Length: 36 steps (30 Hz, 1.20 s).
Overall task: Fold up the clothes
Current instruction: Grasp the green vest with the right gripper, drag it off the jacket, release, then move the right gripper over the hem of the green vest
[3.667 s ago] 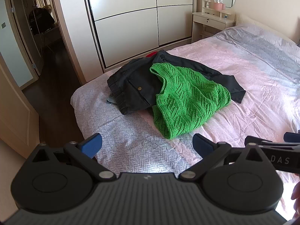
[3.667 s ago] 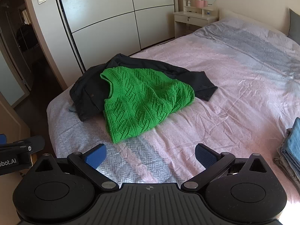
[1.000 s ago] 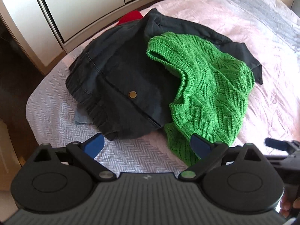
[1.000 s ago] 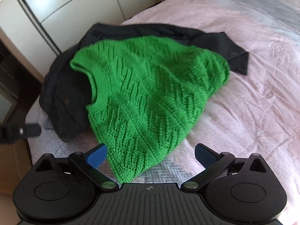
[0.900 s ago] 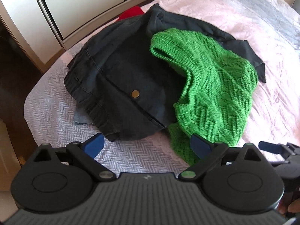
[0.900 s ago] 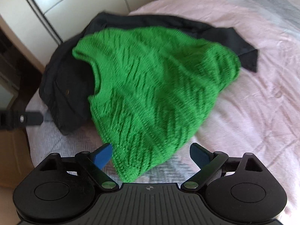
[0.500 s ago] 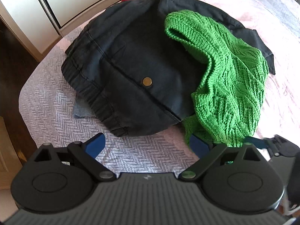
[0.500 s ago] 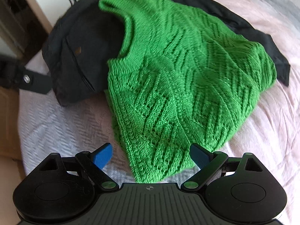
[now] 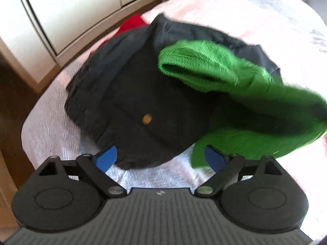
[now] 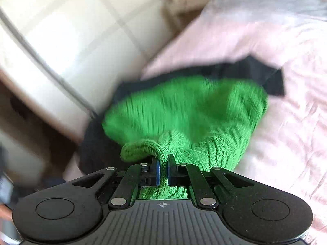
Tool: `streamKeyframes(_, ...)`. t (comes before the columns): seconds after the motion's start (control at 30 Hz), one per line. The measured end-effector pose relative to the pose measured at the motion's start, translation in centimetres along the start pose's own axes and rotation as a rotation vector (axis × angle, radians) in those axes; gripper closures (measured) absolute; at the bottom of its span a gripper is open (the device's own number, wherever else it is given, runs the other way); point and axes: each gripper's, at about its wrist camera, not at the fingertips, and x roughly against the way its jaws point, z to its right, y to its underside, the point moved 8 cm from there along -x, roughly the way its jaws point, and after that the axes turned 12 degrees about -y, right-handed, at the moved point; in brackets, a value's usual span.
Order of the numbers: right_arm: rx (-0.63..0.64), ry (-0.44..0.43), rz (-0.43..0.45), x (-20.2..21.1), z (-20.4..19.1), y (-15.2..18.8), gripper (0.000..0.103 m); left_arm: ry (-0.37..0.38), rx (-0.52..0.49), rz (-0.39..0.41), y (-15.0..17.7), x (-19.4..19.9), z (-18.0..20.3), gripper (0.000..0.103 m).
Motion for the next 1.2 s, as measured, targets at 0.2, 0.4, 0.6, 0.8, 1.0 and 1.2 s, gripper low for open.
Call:
streamKeyframes(0.2,-0.031,-0.003,0.252,11.0,-1.8,-4.1,0.098,0.045,-0.057,0.120,-1.3,5.2,3.3,0.012)
streamKeyframes(0.4,-0.045,0.120,0.332,22.2,-1.3,-3.4,0.098,0.125,-0.142,0.187,0.7,10.0,9.4,0.012)
streamKeyframes(0.6,-0.111,0.354,0.278,31.6,2.3,0.1,0.039,0.188,-0.257,0.147,6.6,12.9,17.3,0.012)
streamKeyframes(0.8,-0.197,0.580,0.086,36.4,8.8,11.3,0.026,0.182,-0.348,0.084,14.2,15.0,22.2,0.012)
streamKeyframes(1.0,-0.199,0.590,-0.071,39.4,10.3,20.7,0.026,0.128,-0.359,0.036,19.9,15.4,23.1,0.012)
streamKeyframes(1.2,-0.125,0.519,-0.152,37.4,9.5,23.5,0.026,0.080,-0.353,0.021,22.5,16.7,21.6,0.012)
